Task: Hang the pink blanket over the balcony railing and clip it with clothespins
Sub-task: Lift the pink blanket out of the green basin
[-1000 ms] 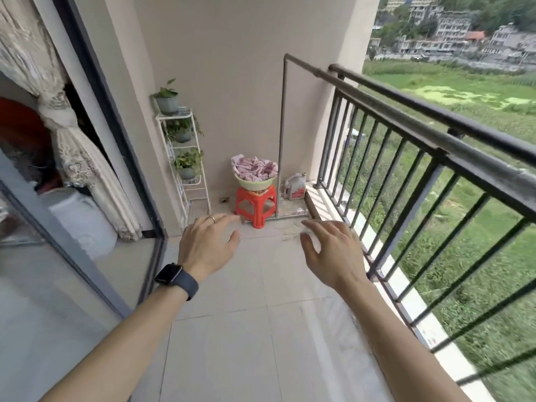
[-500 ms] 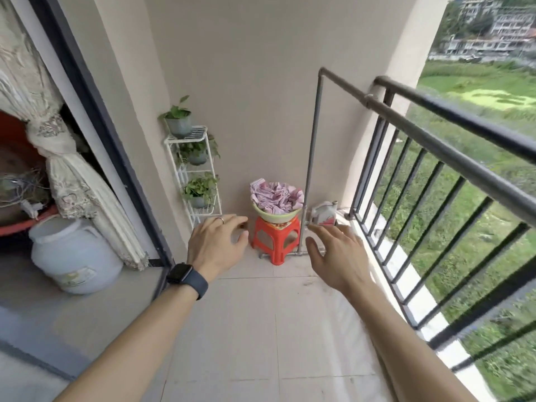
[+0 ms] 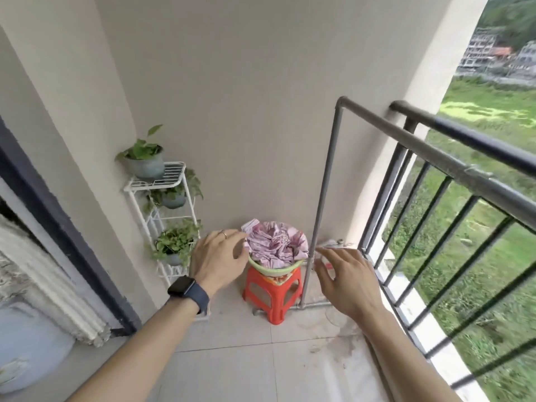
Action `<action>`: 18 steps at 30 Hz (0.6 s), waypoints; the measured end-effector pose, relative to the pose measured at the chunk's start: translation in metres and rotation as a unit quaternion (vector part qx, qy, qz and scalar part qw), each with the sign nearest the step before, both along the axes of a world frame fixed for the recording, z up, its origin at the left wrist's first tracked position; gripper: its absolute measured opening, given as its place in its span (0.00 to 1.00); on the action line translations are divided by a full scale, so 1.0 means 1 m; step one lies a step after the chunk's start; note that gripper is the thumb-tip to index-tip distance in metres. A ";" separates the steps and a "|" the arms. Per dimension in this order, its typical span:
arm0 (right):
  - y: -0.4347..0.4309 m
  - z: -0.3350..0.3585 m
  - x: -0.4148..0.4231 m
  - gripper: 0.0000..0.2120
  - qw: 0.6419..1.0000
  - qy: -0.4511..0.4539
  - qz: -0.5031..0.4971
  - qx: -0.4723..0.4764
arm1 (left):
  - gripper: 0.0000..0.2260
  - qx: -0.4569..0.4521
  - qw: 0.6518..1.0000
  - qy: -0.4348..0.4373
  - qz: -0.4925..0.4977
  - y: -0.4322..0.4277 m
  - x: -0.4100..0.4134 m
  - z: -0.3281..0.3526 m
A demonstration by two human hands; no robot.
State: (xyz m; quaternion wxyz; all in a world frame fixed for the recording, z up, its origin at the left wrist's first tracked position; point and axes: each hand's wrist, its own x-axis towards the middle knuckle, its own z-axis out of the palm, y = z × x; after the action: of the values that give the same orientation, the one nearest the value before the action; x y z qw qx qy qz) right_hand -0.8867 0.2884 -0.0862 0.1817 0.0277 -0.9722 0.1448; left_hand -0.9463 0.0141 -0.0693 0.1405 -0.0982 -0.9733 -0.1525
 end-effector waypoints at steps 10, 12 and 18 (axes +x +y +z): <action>-0.011 -0.023 -0.197 0.20 0.998 -0.036 -0.043 -0.006 | 0.18 -0.023 0.997 -0.057 -0.044 0.009 -0.221 -0.031; -0.012 -0.039 -0.239 0.20 0.997 -0.059 -0.044 -0.013 | 0.19 -0.031 0.997 -0.062 -0.047 0.010 -0.263 -0.048; -0.008 -0.099 -0.372 0.24 0.990 -0.128 -0.038 -0.036 | 0.18 -0.034 0.992 -0.115 -0.039 0.021 -0.395 -0.109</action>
State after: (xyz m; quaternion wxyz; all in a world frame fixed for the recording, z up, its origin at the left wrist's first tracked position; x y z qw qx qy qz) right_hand -1.2589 0.2805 -0.1856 0.0625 -0.0348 -0.9820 0.1746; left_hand -1.3416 0.0348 -0.1783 0.0186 -0.1223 -0.9830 -0.1354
